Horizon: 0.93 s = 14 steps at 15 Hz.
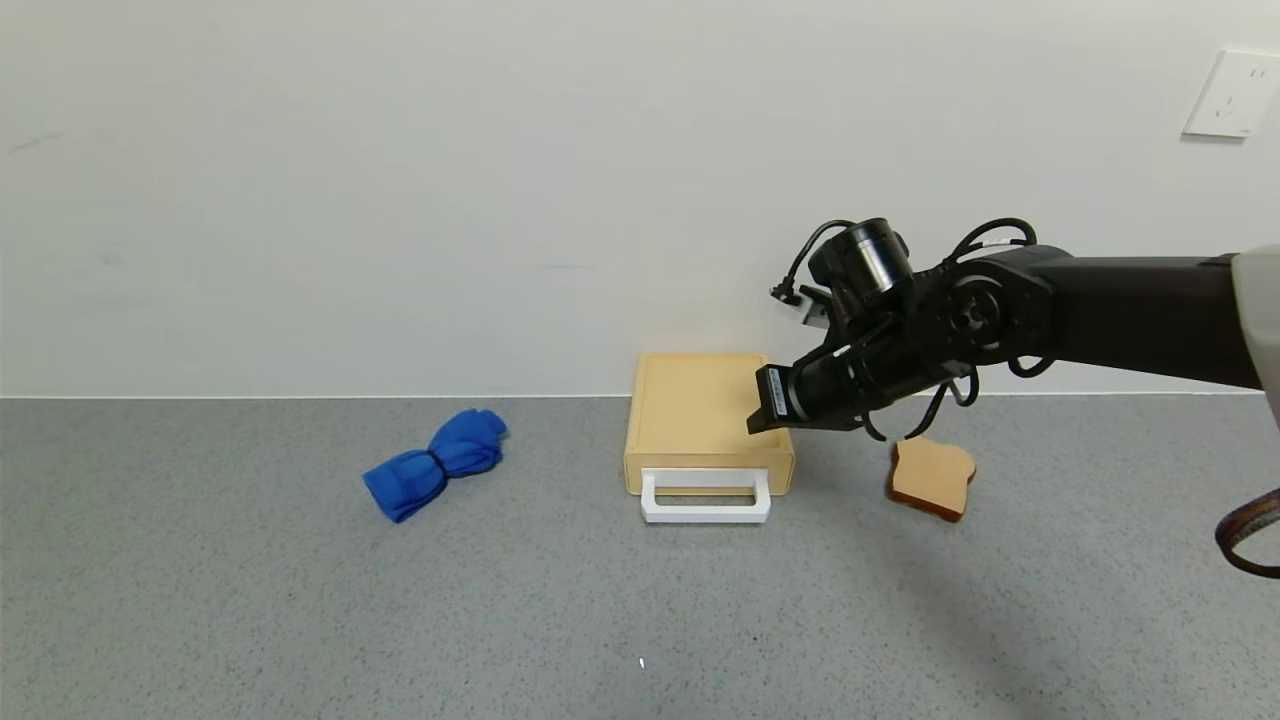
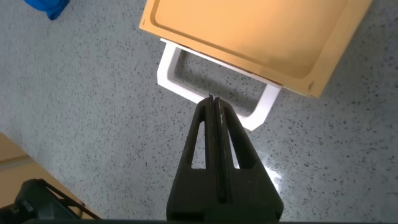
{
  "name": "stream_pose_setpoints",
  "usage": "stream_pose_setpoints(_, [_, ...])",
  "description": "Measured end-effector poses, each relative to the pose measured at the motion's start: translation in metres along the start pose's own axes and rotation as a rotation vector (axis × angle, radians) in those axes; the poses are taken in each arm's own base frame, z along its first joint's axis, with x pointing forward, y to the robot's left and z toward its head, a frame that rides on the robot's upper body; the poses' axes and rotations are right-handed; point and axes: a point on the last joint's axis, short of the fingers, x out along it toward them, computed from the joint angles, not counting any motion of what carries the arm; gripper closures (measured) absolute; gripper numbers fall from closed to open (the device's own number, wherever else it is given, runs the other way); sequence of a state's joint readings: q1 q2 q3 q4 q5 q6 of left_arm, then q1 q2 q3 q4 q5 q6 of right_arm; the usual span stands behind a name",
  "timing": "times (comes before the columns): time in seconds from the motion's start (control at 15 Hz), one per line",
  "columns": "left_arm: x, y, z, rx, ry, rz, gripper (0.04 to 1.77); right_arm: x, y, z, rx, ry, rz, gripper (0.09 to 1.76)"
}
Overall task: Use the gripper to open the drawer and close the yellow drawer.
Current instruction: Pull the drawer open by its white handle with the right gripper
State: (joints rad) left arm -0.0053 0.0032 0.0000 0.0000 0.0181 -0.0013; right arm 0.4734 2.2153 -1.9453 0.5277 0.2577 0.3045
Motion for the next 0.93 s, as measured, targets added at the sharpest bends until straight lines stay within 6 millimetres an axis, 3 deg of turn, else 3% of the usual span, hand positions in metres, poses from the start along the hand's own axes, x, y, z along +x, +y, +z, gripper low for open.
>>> stream_pose_setpoints(0.93, [0.0, 0.0, 0.0, 0.0, 0.0, 0.001, 0.09, 0.072, -0.002, -0.019, 0.012, 0.062, 0.012, 1.73])
